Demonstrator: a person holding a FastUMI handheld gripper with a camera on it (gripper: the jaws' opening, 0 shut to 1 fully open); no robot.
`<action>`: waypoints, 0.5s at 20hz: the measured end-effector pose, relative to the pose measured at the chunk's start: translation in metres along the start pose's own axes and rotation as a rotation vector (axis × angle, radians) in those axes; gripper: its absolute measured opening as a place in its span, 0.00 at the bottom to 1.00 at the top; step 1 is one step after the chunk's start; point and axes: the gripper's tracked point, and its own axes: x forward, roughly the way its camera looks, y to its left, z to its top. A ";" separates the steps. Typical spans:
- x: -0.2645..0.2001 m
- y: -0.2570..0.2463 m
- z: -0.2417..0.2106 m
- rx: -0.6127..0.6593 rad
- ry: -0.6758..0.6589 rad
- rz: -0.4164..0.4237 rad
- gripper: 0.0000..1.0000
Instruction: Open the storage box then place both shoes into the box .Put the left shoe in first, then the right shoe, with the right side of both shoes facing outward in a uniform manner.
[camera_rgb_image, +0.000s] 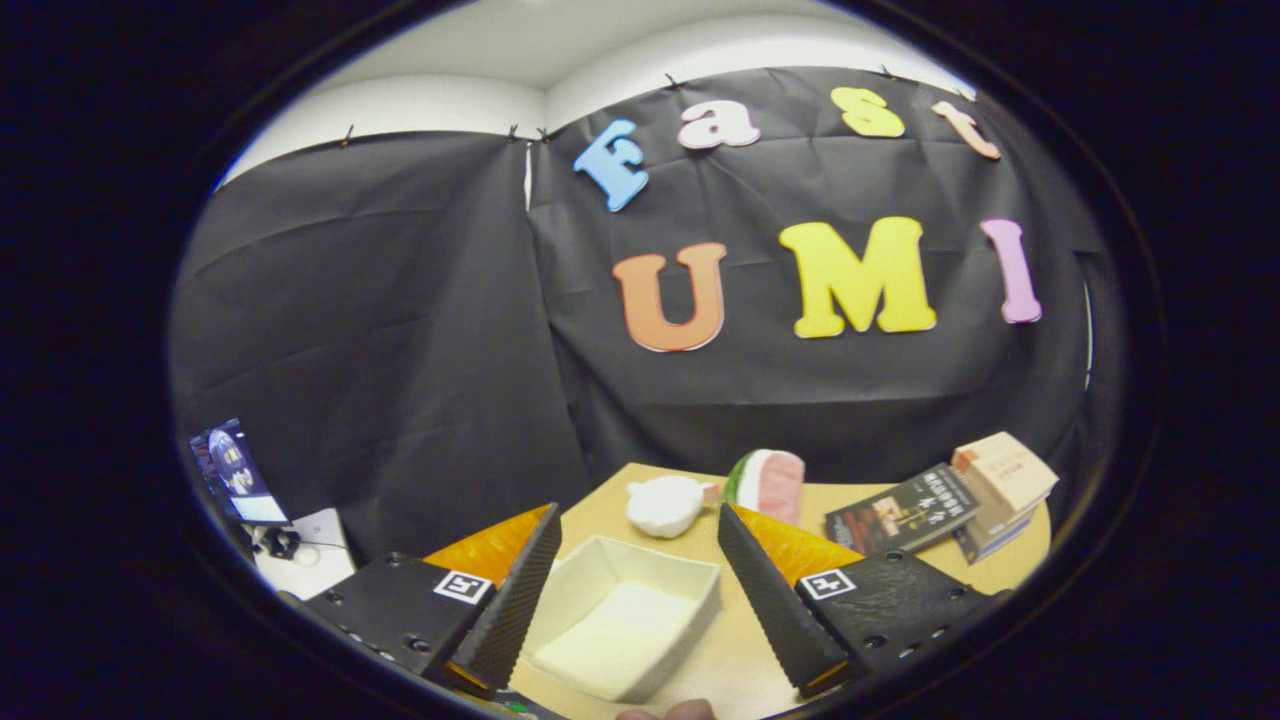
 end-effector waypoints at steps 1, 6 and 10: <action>-0.011 -0.024 -0.001 0.002 -0.004 -0.034 0.96; -0.063 -0.136 -0.027 0.022 0.016 -0.190 0.95; -0.081 -0.196 -0.077 0.031 0.099 -0.253 0.96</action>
